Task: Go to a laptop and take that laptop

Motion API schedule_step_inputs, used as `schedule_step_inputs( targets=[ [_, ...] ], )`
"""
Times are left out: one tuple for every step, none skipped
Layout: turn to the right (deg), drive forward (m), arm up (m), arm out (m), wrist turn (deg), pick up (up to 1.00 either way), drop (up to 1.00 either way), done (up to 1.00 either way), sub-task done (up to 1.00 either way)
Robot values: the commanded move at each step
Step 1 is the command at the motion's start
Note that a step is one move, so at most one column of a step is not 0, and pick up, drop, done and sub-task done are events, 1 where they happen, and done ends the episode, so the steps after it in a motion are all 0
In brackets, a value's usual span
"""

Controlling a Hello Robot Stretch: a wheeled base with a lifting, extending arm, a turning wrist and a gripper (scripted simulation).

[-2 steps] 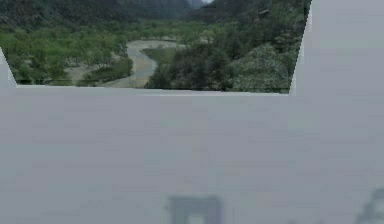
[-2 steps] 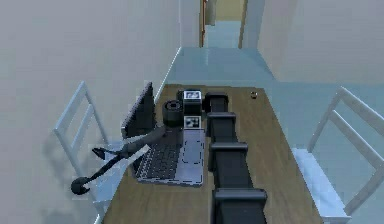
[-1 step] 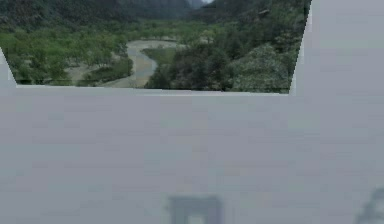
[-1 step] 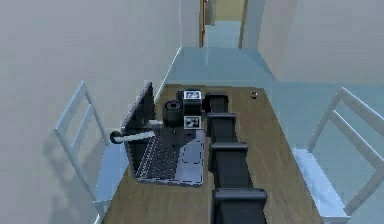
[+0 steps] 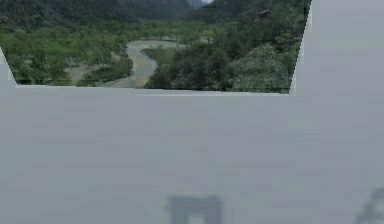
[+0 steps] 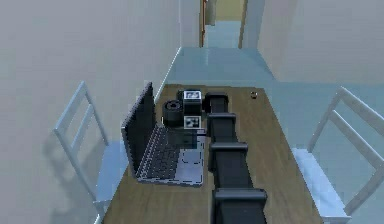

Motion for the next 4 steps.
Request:
schedule_step_inputs(
  targets=[
    [0.0, 0.0, 0.0, 0.0, 6.0, 0.0, 0.0, 0.0, 0.0],
    [0.0, 0.0, -0.3, 0.0, 0.0, 0.0, 0.0, 0.0, 0.0],
    [0.0, 0.0, 0.0, 0.0, 0.0, 1.0, 0.0, 0.0, 0.0],
    [0.0, 0.0, 0.1, 0.0, 0.0, 0.0, 0.0, 0.0, 0.0]
  ],
)
